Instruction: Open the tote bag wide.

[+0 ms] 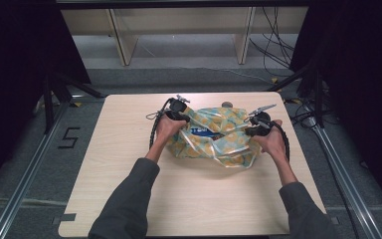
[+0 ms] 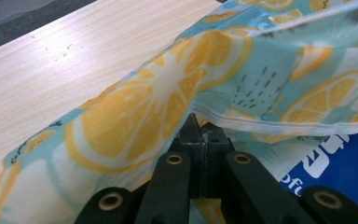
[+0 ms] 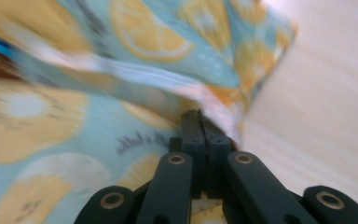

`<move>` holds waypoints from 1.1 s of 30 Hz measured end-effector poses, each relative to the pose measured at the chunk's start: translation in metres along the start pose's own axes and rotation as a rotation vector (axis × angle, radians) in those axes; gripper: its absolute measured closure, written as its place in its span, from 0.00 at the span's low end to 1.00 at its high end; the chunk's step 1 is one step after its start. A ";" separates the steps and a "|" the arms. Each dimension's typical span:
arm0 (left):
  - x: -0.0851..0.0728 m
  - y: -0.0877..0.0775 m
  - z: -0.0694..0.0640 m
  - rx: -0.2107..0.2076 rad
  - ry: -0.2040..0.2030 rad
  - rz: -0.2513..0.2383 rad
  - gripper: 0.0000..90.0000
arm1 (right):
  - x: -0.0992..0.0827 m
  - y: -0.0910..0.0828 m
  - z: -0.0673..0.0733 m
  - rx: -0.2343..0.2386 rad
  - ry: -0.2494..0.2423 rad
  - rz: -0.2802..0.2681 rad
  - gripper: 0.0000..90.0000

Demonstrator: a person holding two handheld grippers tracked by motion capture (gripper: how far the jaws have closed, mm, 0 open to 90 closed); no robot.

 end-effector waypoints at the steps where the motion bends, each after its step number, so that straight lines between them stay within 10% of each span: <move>1: 0.000 0.000 0.001 0.007 -0.002 -0.006 0.99 | 0.005 -0.008 0.005 0.018 -0.012 -0.012 1.00; 6: 0.000 -0.003 0.000 -0.003 0.019 0.004 0.99 | 0.029 -0.024 0.041 0.121 -0.082 -0.117 1.00; 9: 0.000 -0.004 -0.001 -0.016 0.005 0.000 0.99 | 0.028 -0.014 0.071 0.174 -0.127 -0.053 1.00; 15: 0.001 -0.010 -0.003 -0.039 -0.015 -0.028 0.99 | 0.021 0.017 0.095 0.128 -0.253 0.090 1.00; 22: 0.000 -0.012 -0.009 -0.064 0.006 -0.033 0.99 | 0.030 0.016 0.044 -0.153 -0.258 0.098 1.00; 28: 0.001 -0.008 -0.015 -0.061 0.036 -0.024 0.98 | 0.029 0.030 0.011 -0.231 -0.143 0.094 1.00; 33: -0.001 -0.007 -0.017 -0.072 0.048 -0.018 0.98 | 0.025 0.031 -0.006 -0.177 -0.042 0.065 1.00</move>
Point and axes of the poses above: each handheld gripper's, and its own axes: y roughly forward along the jaws, x roughly out of its top, z roughly to its left, the point moved 8 cm from there along y, roughly forward along the jaws, and after that the axes turned 5 degrees about z, right-handed, at the moved point
